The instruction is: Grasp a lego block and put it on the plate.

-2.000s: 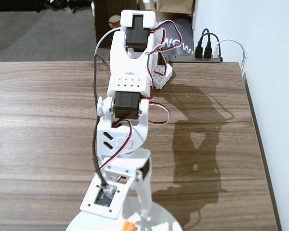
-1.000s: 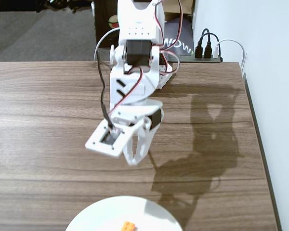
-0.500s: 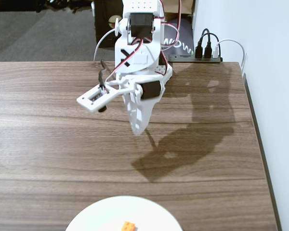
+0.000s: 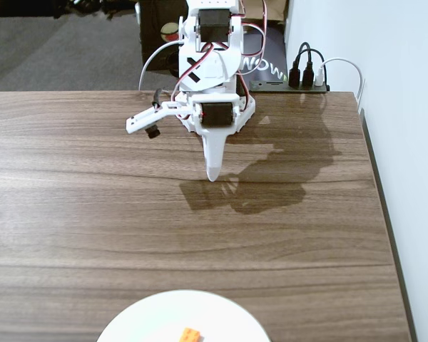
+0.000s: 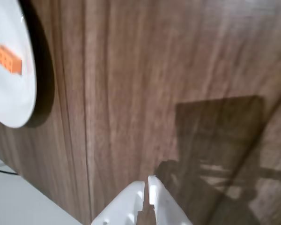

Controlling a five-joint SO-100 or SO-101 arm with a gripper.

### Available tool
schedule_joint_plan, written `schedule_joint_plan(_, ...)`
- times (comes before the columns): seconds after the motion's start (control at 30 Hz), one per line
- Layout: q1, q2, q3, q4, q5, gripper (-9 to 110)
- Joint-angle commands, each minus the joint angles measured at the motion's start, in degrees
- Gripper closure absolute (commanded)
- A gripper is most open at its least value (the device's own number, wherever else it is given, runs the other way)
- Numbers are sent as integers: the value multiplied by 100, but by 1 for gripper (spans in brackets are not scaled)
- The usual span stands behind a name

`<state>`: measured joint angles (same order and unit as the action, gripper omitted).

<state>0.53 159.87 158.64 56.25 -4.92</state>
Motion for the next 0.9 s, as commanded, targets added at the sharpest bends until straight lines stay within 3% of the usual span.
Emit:
schedule_joint_plan(0.0,44,554,158,229,158,101)
schedule_joint_plan(0.27,246,1775,642,1072,193,101)
schedule_joint_plan(0.87,360,2856,870,1644,167,101)
